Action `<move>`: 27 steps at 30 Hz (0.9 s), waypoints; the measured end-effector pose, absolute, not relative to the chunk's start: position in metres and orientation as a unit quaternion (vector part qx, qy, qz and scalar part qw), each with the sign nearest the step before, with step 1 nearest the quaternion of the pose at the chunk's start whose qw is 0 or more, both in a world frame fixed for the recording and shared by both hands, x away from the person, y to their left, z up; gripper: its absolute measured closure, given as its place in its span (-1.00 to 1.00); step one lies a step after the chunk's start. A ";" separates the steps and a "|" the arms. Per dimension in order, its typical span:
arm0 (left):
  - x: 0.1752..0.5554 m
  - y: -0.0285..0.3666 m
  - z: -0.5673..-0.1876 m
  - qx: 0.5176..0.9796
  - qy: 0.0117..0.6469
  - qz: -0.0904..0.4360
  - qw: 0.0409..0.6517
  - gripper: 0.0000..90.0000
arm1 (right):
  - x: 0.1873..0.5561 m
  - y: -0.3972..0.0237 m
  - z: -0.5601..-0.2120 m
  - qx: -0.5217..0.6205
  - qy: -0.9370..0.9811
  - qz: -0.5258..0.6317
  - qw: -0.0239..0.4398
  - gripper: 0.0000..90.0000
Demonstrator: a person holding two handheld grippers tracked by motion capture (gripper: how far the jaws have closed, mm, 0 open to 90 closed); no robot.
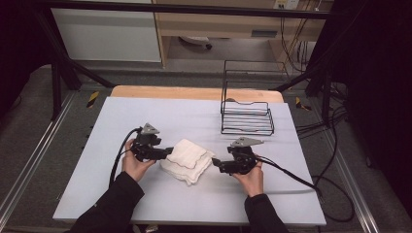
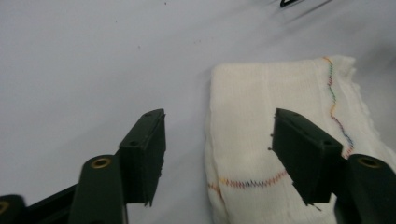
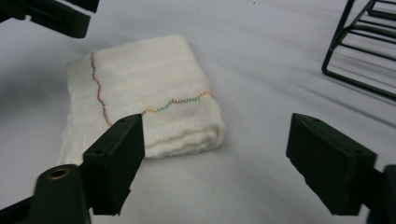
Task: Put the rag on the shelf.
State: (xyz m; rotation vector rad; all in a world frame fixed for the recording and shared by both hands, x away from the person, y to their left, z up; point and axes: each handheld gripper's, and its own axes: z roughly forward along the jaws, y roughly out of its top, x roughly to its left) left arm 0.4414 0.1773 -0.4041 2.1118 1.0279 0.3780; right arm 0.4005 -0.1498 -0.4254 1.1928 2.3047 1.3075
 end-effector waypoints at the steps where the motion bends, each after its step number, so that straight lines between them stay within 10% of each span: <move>1: 0.445 0.175 -0.404 0.826 0.399 0.147 0.370 -0.33 | 0.399 -0.154 -0.426 0.409 0.789 0.445 0.113 -0.70; 10: 0.477 0.150 -0.417 0.829 0.411 0.133 0.356 -0.46 | 0.387 -0.178 -0.440 0.425 0.787 0.434 0.110 -0.93; 27: 0.499 0.136 -0.440 0.829 0.426 0.090 0.351 0.41 | 0.386 -0.180 -0.441 0.424 0.777 0.451 0.110 -0.91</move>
